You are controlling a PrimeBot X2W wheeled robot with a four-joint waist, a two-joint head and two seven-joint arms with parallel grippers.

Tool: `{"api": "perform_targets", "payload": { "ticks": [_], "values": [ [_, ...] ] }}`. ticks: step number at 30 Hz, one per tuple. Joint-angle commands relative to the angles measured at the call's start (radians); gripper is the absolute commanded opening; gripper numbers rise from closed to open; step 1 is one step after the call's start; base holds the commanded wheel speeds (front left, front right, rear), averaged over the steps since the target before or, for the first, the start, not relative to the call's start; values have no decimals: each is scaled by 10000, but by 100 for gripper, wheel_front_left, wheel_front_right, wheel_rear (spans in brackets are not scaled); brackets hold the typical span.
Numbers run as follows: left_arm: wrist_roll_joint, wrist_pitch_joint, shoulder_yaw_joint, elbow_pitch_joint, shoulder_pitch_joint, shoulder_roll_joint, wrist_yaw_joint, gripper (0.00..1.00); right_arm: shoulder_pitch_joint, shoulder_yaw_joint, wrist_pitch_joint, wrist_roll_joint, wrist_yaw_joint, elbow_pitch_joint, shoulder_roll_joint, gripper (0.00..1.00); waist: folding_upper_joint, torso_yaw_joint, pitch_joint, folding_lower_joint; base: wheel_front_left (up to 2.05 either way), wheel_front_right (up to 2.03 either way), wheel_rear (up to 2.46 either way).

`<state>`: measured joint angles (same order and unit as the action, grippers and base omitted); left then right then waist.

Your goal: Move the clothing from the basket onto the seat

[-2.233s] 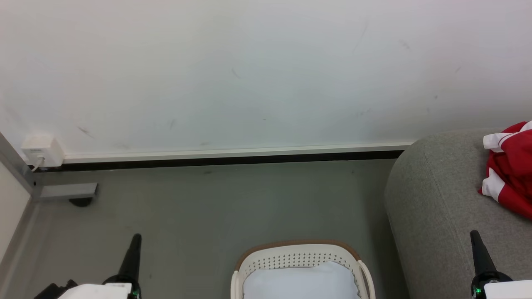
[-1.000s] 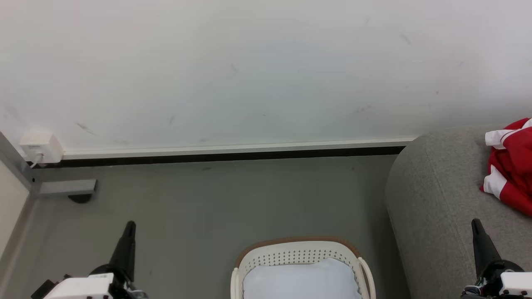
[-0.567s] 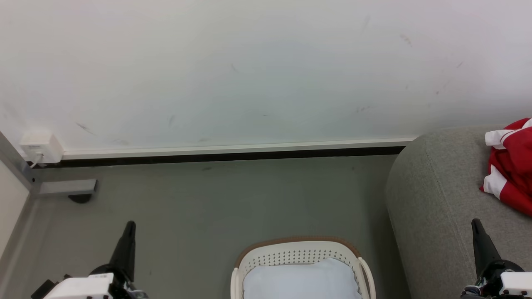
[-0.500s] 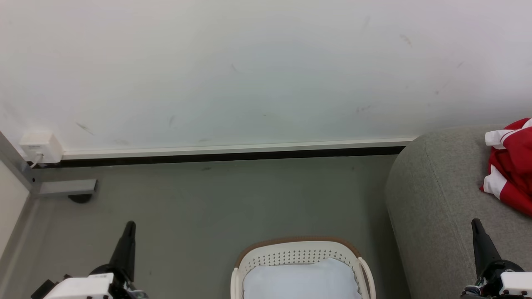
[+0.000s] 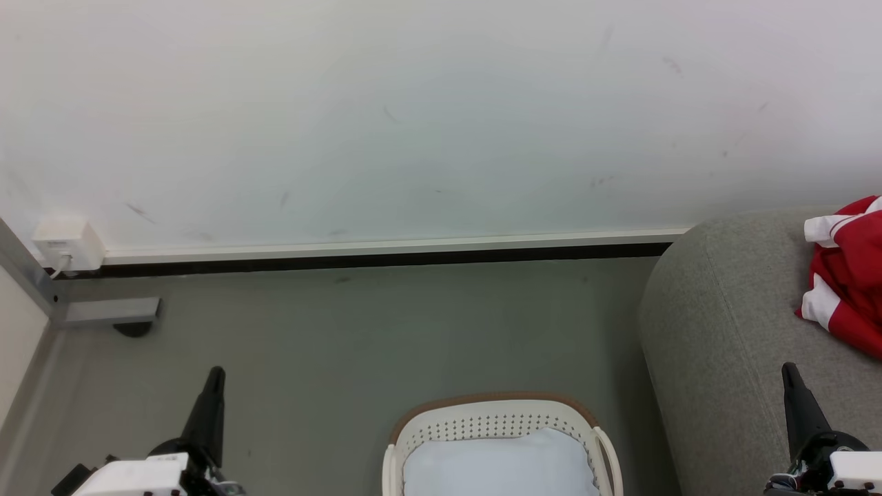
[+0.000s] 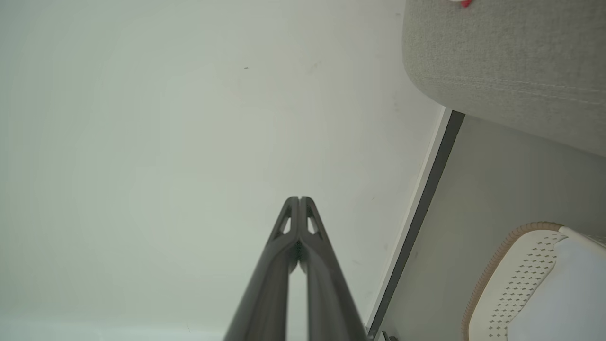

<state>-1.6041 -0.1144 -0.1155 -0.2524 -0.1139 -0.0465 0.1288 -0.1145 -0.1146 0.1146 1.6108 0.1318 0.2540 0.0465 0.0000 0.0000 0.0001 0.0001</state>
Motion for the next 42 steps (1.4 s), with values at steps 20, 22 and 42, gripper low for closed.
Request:
{"api": "perform_targets", "payload": {
  "ticks": [20,22,42],
  "values": [
    [-132,-53,-34,17,-73,-69,41,0,-62,-34,47,14,-21,-49,71,0,0,0,0,-1,0,0,0],
    [-132,-53,-34,17,-73,-69,41,0,-62,-34,47,14,-21,-49,71,0,0,0,0,-1,0,0,0],
    [-132,-53,-34,17,-74,-68,41,0,-62,-33,47,14,-21,-49,71,0,0,0,0,-1,0,0,0]
  ]
}}
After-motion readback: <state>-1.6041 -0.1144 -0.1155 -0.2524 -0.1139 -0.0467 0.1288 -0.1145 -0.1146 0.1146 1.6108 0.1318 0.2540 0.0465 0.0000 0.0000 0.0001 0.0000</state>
